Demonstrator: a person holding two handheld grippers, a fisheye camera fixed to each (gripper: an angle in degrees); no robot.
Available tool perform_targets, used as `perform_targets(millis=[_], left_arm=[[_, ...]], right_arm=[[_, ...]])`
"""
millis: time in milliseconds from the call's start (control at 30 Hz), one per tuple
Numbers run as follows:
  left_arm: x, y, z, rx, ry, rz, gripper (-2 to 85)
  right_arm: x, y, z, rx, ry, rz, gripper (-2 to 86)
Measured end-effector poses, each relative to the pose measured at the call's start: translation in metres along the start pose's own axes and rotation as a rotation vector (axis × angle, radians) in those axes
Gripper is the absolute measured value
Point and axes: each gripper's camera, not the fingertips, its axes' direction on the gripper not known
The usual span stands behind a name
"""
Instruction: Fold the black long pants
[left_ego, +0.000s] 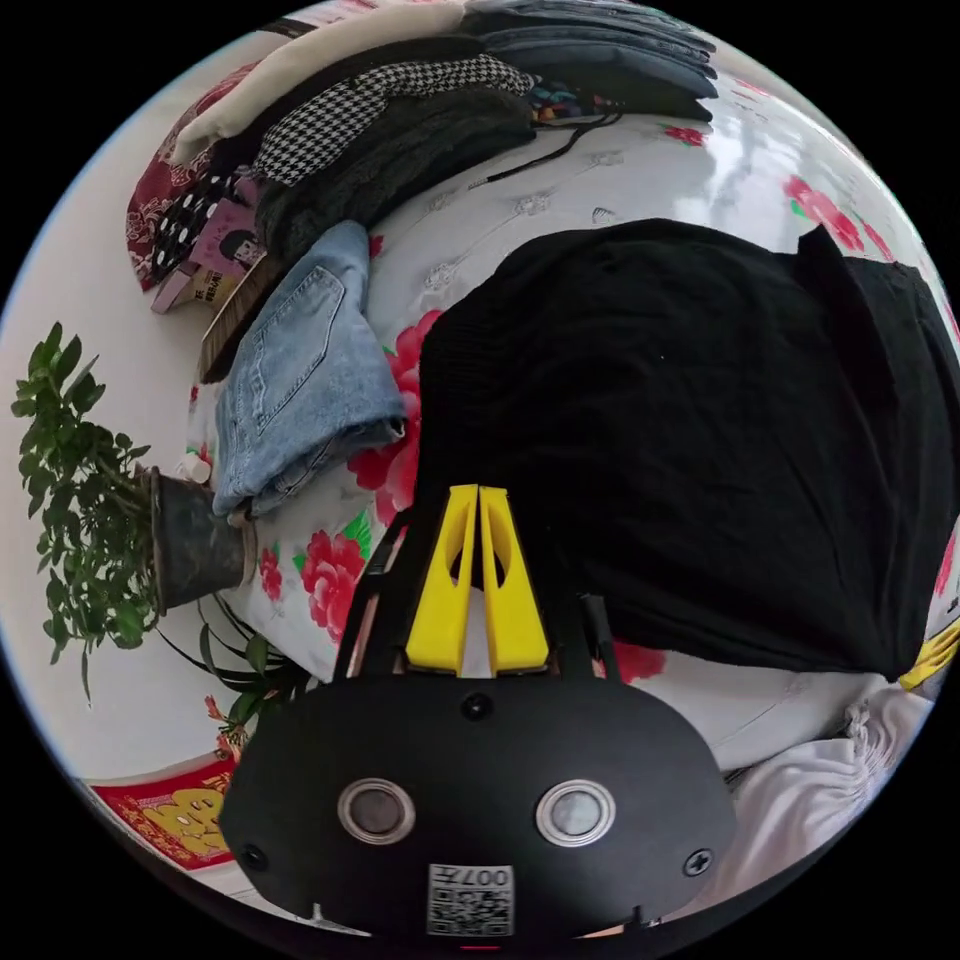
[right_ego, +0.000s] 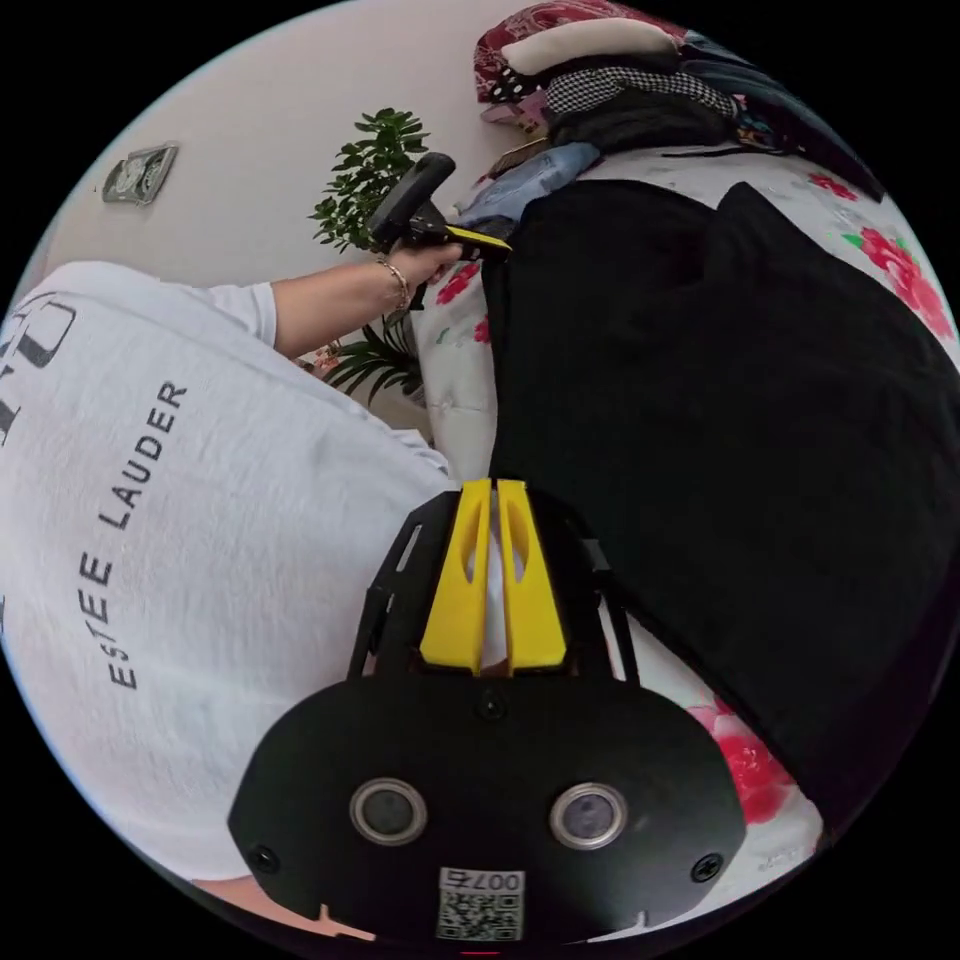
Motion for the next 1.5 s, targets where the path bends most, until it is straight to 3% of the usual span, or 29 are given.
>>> perform_targets(millis=[133, 300, 367, 467, 633, 833, 1000, 1133, 1233, 1400, 1500], left_arm=[[-0.027, 0.045, 0.006, -0.052, 0.033, -0.096, -0.8], [-0.047, 0.096, -0.013, -0.02, 0.113, -0.292, -0.1], [-0.048, 0.109, -0.017, -0.032, 0.102, -0.356, -0.3], [-0.048, 0.124, -0.015, -0.103, 0.055, -0.432, -0.8], [-0.032, 0.133, -0.044, 0.018, 0.244, -0.445, -1.0], [0.038, 0.117, -0.08, 0.144, 0.445, -0.251, -1.0], [0.081, 0.111, -0.092, 0.143, 0.509, -0.158, -1.0], [0.107, 0.114, -0.088, 0.106, 0.556, -0.136, -1.0], [0.125, 0.118, -0.084, 0.083, 0.526, -0.105, -1.0], [0.141, 0.119, -0.079, 0.019, 0.49, -0.049, -1.0], [0.144, 0.12, -0.079, 0.001, 0.483, -0.026, -1.0]], right_arm=[[0.026, 0.048, -0.062, 0.16, 0.193, 0.167, 2.6], [0.104, 0.23, -0.197, 0.496, 0.668, 0.816, 6.5], [0.128, 0.288, -0.226, 0.519, 0.744, 0.986, 7.5], [0.171, 0.35, -0.247, 0.501, 0.695, 1.154, 7.5], [0.197, 0.362, -0.248, 0.4, 0.717, 1.155, 3.1], [0.187, 0.317, -0.28, 0.273, 0.765, 0.858, 0.1], [0.1, 0.256, -0.403, 0.451, 0.864, 0.472, -0.2], [0.037, 0.261, -0.447, 0.57, 0.925, 0.271, -0.2], [0.065, 0.301, -0.44, 0.582, 0.951, 0.351, -0.2], [0.261, 0.419, -0.353, 0.46, 0.64, 0.828, -0.2], [0.31, 0.474, -0.32, 0.493, 0.529, 0.96, -0.2]])
